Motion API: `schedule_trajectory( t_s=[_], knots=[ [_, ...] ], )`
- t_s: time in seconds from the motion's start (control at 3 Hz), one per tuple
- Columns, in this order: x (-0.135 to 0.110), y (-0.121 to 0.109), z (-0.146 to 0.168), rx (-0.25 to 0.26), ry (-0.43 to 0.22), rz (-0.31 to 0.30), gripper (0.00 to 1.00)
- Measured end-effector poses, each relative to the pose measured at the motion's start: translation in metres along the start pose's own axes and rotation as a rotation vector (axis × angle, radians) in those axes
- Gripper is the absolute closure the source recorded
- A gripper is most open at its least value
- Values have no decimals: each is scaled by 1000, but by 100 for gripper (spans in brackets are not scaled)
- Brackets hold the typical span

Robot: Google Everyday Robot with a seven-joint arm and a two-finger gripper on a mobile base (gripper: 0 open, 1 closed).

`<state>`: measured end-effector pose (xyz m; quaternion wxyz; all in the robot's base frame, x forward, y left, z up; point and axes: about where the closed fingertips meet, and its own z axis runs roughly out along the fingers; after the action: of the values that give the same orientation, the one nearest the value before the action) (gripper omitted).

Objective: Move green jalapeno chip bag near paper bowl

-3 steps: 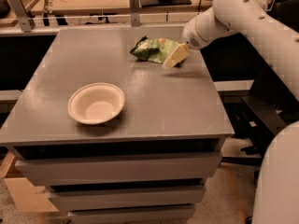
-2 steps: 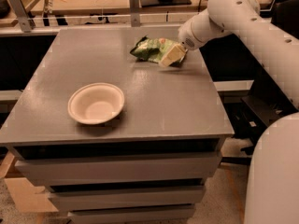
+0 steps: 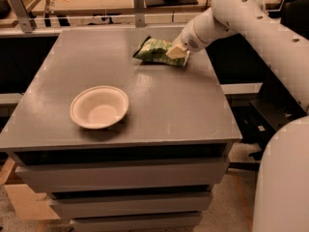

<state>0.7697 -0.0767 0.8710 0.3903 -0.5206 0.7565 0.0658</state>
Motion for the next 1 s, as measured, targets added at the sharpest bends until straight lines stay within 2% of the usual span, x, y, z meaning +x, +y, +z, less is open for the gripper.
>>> schedule_trajectory(
  t_s=[0.33, 0.67, 1.0],
  knots=[
    [0, 13, -19, -25, -2, -10, 92],
    [0, 37, -76, -30, 12, 8, 100],
    [0, 37, -76, -30, 12, 8, 100]
  ],
)
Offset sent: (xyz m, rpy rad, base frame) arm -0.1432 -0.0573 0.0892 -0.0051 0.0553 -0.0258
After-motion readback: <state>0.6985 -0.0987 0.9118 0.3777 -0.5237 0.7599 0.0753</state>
